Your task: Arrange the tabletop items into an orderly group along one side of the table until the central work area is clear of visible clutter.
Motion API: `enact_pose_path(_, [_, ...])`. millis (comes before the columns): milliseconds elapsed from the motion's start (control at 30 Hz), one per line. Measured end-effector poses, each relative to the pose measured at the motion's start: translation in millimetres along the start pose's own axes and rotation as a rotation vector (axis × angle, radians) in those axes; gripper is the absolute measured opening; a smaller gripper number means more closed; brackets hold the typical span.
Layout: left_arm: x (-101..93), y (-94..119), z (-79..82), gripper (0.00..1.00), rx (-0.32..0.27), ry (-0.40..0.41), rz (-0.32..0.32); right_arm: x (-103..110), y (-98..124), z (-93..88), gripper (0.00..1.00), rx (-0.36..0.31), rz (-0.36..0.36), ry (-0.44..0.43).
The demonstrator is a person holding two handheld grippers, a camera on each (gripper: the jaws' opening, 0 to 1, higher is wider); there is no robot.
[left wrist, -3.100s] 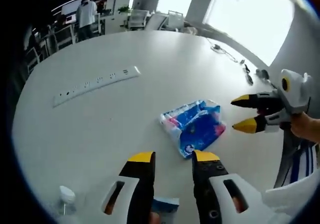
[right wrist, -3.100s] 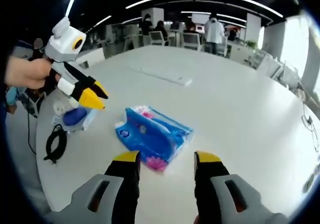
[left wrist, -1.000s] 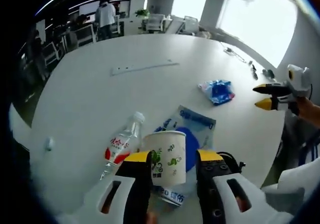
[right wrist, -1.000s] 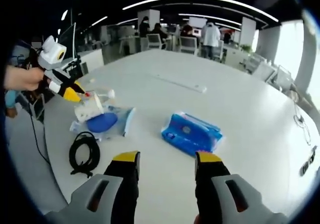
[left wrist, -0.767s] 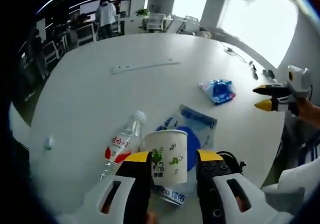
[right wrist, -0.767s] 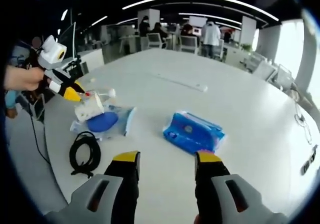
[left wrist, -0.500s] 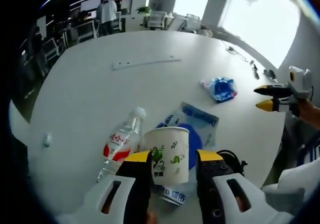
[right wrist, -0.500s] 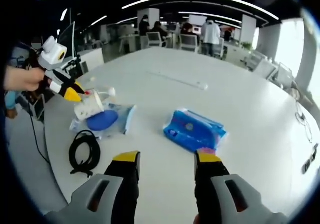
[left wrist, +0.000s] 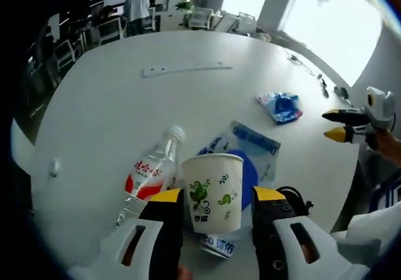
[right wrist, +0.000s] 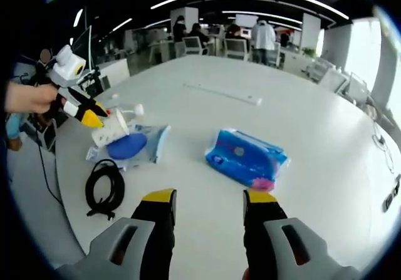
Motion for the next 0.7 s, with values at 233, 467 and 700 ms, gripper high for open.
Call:
enact_pose_path(233, [-2.0, -12.2, -3.8, 0.41, 0.031, 0.002, -0.003, -2.7, -1.5, -7.1, 0.40, 0.013, 0.001, -0.011])
enact_pose_path(467, [-2.5, -21.1, -5.4, 0.40, 0.051, 0.006, -0.003, -10.1, -1.6, -16.1, 0.40, 0.029, -0.006, -0.031])
enact_pose_path(700, [-2.2, -27.3, -9.5, 0.39, 0.079, 0.001, -0.003, -11.4, -1.6, -24.6, 0.39, 0.041, -0.006, -0.047])
Point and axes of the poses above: the point that each gripper's makers call its tool centre point, and the gripper's own axes: y roughly backward along the fingers, x roughly to its left, z roughly out of its top, the point moved 2 cm from there along y, roughly backward along the fingers, and after that the axes turned 11 degrees about -z, right-handed, at the moved point
